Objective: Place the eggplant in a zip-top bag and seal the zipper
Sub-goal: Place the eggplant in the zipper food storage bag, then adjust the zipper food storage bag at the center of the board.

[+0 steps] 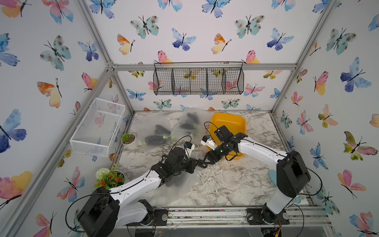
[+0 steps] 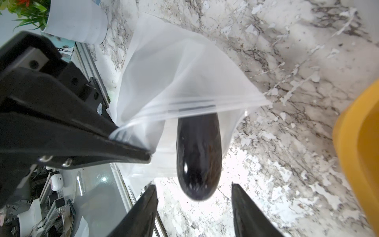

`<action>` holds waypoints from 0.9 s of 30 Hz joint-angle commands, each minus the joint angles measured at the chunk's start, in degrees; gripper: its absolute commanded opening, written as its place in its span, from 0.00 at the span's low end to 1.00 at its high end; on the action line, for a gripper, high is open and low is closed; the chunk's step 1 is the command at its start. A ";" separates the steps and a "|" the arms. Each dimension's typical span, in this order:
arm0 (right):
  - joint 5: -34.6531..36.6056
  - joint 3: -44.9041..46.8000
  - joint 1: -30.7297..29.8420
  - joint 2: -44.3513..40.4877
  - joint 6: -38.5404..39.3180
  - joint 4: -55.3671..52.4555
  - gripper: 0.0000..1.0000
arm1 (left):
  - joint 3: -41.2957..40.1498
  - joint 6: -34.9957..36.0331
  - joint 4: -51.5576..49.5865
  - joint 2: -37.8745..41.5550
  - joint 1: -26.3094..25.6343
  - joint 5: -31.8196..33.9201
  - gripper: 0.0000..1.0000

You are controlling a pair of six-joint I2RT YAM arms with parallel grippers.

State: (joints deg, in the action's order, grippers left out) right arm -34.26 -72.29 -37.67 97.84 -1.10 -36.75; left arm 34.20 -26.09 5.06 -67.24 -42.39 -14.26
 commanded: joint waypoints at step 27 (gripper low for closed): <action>-3.17 4.41 1.27 -1.62 -11.34 20.05 0.41 | 4.10 -0.42 4.96 -0.10 1.29 -7.63 0.00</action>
State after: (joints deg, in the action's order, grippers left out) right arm -37.12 -66.02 -36.05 97.17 -11.97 -17.32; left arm 38.13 -25.80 8.45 -69.19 -41.34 -22.15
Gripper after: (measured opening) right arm 0.395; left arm 0.047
